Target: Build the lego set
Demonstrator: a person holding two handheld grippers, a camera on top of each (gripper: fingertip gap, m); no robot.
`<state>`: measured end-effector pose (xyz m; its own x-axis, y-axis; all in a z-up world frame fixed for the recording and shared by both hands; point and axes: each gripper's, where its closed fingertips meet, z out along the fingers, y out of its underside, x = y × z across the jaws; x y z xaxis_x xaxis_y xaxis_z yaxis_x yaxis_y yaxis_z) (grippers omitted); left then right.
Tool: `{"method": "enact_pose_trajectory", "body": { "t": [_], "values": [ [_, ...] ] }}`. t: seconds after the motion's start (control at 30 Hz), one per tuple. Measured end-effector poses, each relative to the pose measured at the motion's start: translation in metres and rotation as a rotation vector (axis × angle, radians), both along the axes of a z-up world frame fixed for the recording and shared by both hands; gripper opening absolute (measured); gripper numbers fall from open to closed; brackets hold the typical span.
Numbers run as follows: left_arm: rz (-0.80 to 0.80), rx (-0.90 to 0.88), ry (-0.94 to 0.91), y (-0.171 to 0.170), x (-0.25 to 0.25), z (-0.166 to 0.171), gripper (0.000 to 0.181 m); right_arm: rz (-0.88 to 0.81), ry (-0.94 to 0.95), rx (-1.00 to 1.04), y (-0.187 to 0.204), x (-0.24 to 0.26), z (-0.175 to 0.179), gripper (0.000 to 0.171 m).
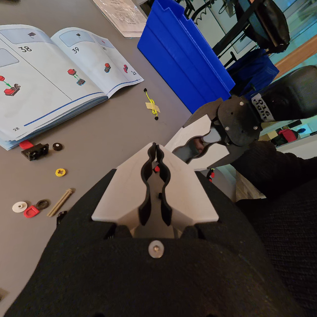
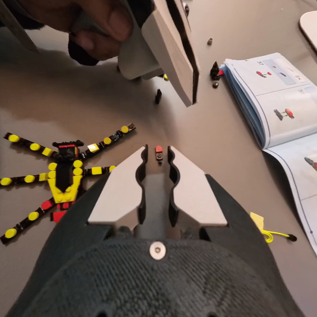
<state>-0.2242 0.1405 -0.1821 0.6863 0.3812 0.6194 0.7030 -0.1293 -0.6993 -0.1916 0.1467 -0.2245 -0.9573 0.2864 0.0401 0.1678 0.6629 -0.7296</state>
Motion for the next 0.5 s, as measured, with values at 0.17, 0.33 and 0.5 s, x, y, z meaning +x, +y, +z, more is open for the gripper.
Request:
{"method": "enact_pose_trajectory", "body": {
  "t": [0.17,0.33,0.5],
  "values": [
    [-0.004,-0.009,-0.002,-0.001,0.000,-0.003,0.000,-0.038,-0.023,-0.080,0.014,0.000,0.017,0.024],
    [-0.012,-0.016,-0.008,0.000,0.001,-0.005,0.000,-0.032,-0.041,-0.023,0.025,0.003,0.002,0.019],
    [-0.025,-0.026,-0.016,0.002,0.004,-0.008,0.000,-0.014,-0.028,0.000,0.019,0.003,-0.004,0.014]
  ]
}}
